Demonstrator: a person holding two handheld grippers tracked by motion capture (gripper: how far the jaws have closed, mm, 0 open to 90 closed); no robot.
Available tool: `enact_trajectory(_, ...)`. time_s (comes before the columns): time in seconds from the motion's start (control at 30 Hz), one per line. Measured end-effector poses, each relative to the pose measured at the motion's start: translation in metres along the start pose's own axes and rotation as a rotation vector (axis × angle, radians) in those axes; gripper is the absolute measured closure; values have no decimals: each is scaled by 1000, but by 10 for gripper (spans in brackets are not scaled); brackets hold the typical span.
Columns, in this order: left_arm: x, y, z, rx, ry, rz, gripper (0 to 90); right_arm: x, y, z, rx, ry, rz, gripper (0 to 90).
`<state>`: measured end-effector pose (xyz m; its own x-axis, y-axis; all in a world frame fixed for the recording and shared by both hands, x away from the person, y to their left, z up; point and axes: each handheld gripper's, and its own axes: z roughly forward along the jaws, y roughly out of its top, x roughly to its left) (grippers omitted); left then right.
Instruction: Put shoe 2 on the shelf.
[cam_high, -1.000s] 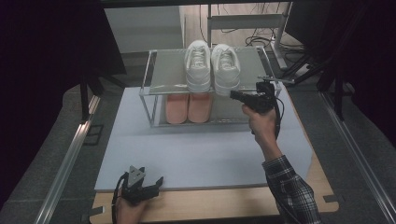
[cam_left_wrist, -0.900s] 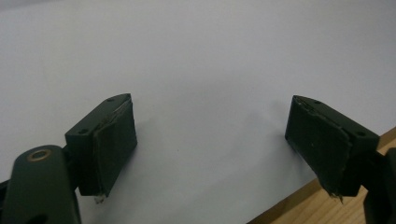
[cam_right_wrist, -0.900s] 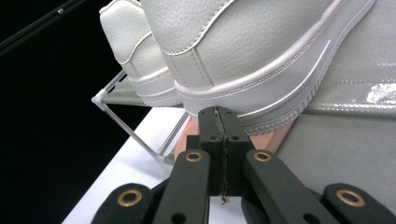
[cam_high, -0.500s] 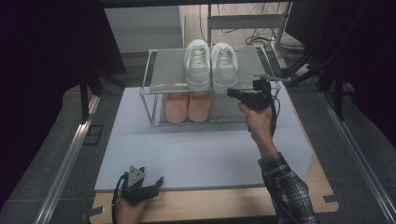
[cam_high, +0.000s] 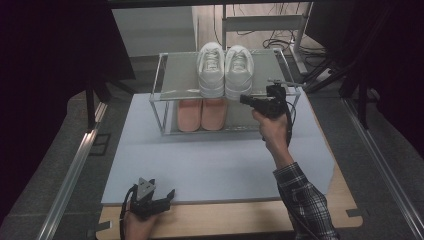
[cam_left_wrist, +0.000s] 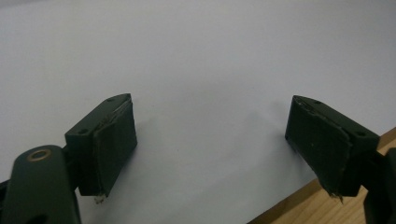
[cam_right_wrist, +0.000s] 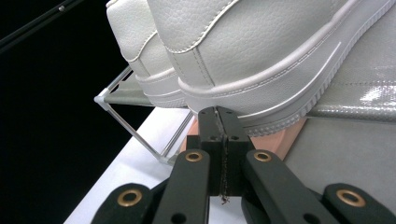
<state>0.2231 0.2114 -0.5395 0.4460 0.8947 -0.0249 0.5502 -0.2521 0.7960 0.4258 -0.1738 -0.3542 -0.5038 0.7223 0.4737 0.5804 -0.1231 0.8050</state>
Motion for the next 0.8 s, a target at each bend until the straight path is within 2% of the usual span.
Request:
enact_trajectory(0.2,0,0,0,2,1,1,160,-4,-3,-2,1,13,9,895)
enact_trajectory(0.4,0,0,0,2,1,1,160,-6,-9,-5,10,34,16,827)
enact_trajectory(0.8,0,0,0,2,1,1,160,-2,-19,-18,29,28,-39,668)
